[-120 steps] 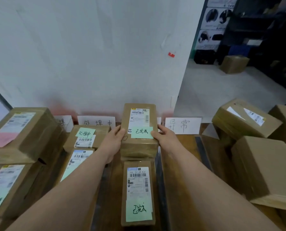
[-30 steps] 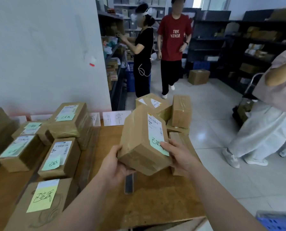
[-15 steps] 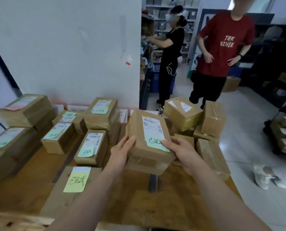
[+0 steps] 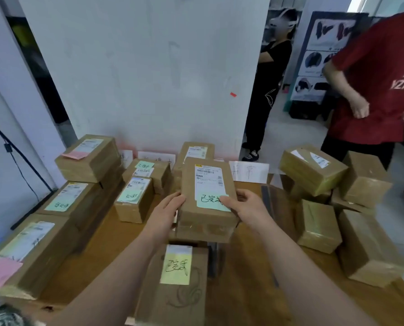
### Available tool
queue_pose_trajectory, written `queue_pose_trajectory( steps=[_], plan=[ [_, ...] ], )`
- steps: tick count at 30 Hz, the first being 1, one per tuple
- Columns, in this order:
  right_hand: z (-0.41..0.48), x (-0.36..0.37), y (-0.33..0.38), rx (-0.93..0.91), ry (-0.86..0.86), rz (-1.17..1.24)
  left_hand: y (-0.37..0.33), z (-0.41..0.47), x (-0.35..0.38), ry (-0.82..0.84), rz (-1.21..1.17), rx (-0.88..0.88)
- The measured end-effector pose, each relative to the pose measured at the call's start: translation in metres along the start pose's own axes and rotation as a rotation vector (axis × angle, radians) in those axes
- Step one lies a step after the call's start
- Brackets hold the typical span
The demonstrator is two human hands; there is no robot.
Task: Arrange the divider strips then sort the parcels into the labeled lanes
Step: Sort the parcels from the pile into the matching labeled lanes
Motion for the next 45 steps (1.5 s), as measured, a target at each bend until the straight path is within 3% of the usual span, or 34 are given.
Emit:
queue_pose_trajectory(
  steps=[12,27,33,37,39,45],
  plan=[
    [0.025,0.079,-0.027,0.055,-0.124,-0.068,0.022,0.076,-0.060,0.098,0.177,-0.047],
    [0.045,0.084,-0.039,0.095,-0.186,-0.168,0.033,0.103,-0.055,0.069,0.252,-0.061],
    [0.035,0.069,-0.025,-0.027,-0.268,-0.351,0.011,0.099,-0.060,-0.035,0.484,0.170],
    [0.022,0.047,-0.017,-0.093,-0.345,-0.435,-0.019,0.083,-0.047,-0.123,0.645,0.467],
    [0.013,0.032,-0.015,-0.121,-0.403,-0.472,-0.033,0.074,-0.032,-0.108,0.709,0.580],
    [-0.024,-0.030,-0.008,-0.142,-0.533,-0.536,-0.050,0.037,0.034,-0.031,0.754,0.709]
  ],
)
Point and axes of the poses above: each hand's wrist, its own z-axis towards the middle knuckle, its own x-axis out of the palm, y = z × x, the point moved 2 cm from there along z, towards the middle knuckle, and after that the axes turned 4 degrees about -y, right-handed, at the moved point
